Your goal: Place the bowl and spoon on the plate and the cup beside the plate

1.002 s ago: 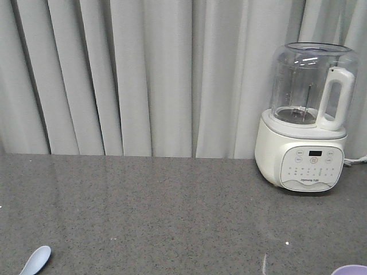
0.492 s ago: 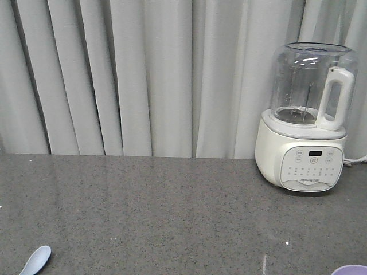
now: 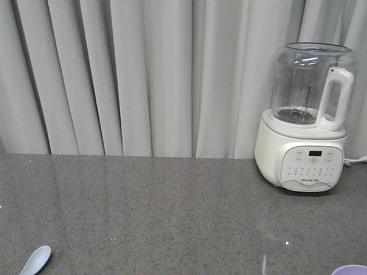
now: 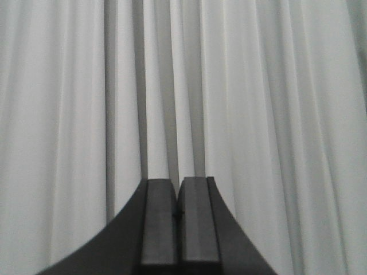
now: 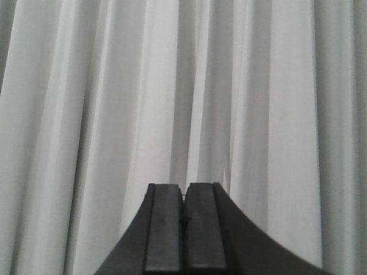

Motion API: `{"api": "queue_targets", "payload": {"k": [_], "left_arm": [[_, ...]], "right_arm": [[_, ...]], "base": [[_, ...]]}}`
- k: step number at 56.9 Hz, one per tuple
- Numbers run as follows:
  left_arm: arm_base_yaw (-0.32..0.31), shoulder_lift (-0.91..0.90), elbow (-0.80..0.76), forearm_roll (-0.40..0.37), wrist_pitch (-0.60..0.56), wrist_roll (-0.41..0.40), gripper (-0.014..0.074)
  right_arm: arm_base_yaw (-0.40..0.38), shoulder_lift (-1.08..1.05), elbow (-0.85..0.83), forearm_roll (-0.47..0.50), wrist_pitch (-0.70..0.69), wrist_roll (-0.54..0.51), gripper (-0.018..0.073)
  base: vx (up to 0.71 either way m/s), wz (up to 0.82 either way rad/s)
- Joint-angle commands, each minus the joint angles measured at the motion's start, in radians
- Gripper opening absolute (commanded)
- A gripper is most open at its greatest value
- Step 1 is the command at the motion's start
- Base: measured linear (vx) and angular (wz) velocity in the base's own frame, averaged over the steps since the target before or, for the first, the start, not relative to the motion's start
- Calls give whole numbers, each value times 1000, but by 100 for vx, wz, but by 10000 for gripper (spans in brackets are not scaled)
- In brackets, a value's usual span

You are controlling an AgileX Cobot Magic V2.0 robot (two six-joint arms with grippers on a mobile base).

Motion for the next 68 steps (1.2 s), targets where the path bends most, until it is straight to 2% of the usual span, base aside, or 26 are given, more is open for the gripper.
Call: {"api": "queue_targets", "payload": {"k": [1,7,18,23,29,39,43,48,57,68], "left_arm": [[-1,149,-122,-2,17,9,-6],[-1,258,-166,-2,80,9,-6],[-1,315,-166,-2,88,9,5],[-1,315,-166,-2,88,9,43],[-1,315,-166,-2,97,9,132],[-1,314,-166,-2,126,19,400],[-1,314,-166,-2,130,19,499],[-1,315,-166,-2,148,18,584],[-1,342,-165,-2,243,23,596],[-1,483,-239,0,531,131,586]], "right_arm": [[-7,119,-104,-11,-49,-8,-8],[-7,192,-121,-2,-40,-4,-8],[-7,237,-121,-2,33,-5,6],[-7,237,-121,-3,61,-7,58],[-7,237,-121,-4,71,-9,177],[-7,237,-121,-4,104,-9,510],[-7,237,-121,-4,104,-9,618],[-7,237,-121,-4,104,-9,705],[-7,237,-121,-3,104,-8,706],[-7,237,-121,-2,121,1,650]], "base": [[0,0],[0,0],[0,0],[0,0],[0,0],[0,0],[0,0],[0,0],[0,0],[0,0]]}}
